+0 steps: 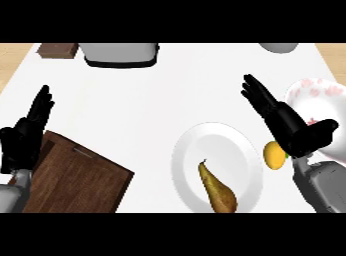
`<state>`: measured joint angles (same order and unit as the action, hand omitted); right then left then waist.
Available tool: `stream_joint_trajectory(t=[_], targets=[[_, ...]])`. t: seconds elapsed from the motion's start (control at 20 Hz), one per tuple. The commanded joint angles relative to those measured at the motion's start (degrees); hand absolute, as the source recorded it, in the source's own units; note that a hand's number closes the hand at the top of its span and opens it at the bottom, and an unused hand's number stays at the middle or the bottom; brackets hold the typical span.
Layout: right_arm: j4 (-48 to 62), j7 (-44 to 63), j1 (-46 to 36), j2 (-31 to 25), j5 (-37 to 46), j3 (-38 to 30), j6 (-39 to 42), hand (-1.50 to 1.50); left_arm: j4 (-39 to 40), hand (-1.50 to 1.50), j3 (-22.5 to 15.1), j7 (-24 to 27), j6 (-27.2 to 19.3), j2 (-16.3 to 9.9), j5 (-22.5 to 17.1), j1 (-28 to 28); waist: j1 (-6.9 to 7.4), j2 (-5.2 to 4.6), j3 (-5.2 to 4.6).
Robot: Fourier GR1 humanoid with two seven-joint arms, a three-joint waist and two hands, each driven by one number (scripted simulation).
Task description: Pick the pear from the plate and place it in the bowl
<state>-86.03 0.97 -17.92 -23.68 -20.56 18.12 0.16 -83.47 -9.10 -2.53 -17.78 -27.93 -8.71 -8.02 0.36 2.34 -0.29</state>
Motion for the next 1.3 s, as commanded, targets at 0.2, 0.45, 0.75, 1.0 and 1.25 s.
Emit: stream_joint_trajectory(t=[0.2, 0.45, 0.75, 1.0, 1.25], targets=[[2.05, -5.89, -6.20, 1.74, -11.05, 7.96, 29.21, 1.50, -3.31, 0.00, 0.10, 1.16, 0.09, -0.87, 1.98, -5.70, 4.94, -3.64, 0.79], [21.50, -24.64, -11.78, 0.02, -2.77, -0.51, 31.39, -1.50, -3.87, 0.00, -1.41, -2.57, -0.12, 1.03, 2.28, -7.76, 3.04, -3.64, 0.58], [19.77, -42.02, -15.13, -8.64, 8.93, 2.92, 45.54, -1.50, -5.66, 0.00, -1.61, -6.56, -1.38, 1.50, 3.01, -9.45, 2.05, -3.01, 0.62], [17.65, -45.91, -19.50, -13.50, 19.42, 7.95, 43.28, -1.50, -2.72, 0.00, -1.88, -3.93, -2.17, 3.01, 4.45, -7.99, 1.42, -3.02, 0.42], [13.92, -41.89, -25.83, -13.44, 29.30, 14.71, 36.00, -1.50, -3.90, 0.00, -1.73, -4.01, -1.59, 2.94, 4.45, -6.32, 1.81, -2.64, 0.31]])
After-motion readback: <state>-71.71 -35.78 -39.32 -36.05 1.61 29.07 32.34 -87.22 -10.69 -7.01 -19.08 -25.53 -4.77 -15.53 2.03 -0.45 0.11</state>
